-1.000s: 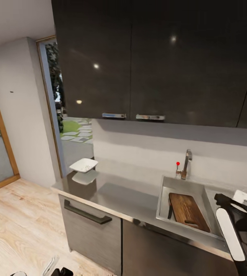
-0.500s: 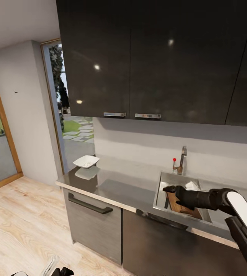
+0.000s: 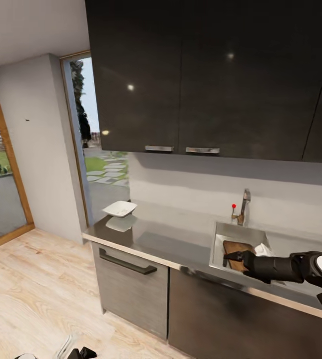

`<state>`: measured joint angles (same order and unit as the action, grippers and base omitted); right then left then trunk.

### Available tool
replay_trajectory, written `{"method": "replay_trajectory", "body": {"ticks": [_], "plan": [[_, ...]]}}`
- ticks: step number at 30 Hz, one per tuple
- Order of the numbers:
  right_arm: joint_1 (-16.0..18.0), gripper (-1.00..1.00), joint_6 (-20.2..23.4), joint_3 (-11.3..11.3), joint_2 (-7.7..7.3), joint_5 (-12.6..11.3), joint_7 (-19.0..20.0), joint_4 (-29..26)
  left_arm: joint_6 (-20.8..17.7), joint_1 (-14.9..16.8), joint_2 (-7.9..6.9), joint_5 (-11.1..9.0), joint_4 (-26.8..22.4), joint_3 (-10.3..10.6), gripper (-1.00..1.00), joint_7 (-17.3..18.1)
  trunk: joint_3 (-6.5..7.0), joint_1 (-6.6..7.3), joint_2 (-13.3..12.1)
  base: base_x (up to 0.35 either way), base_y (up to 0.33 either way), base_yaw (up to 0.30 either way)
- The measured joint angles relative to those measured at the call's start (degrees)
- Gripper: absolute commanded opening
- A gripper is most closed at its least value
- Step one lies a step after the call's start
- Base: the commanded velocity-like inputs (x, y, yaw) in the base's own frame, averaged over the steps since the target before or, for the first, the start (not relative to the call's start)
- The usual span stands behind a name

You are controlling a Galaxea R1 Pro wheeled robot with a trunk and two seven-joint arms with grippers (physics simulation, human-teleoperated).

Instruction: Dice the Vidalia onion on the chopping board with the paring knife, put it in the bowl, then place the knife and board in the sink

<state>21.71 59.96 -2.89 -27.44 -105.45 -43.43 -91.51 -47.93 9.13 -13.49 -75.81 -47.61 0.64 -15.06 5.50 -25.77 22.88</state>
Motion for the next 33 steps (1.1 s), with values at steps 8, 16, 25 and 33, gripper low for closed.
{"method": "replay_trajectory", "body": {"ticks": [8,16,25,33], "plan": [[-0.07,1.00,-0.01,-0.08,-0.01,0.03,0.10,-0.69,0.17,0.00,0.41,0.03,0.00,0.03,1.00,0.01,0.01,0.00,0.00,-0.003,0.305,0.000],[0.91,1.00,0.02,0.40,-0.58,0.13,0.19,-0.91,0.32,0.00,0.68,0.12,0.02,0.00,1.00,0.03,-0.47,0.00,0.00,0.000,0.066,0.000],[0.26,1.00,0.02,-3.67,-3.06,-0.36,0.52,-1.00,0.35,0.00,0.69,0.13,0.11,0.00,1.00,-0.03,-1.30,0.00,-0.01,0.000,0.002,0.000],[0.14,1.00,0.04,-6.88,-3.47,-0.35,0.53,-1.01,0.40,0.00,0.69,0.13,0.16,0.00,1.00,-0.05,-2.04,-0.01,-0.01,-0.014,0.003,0.000]]}}
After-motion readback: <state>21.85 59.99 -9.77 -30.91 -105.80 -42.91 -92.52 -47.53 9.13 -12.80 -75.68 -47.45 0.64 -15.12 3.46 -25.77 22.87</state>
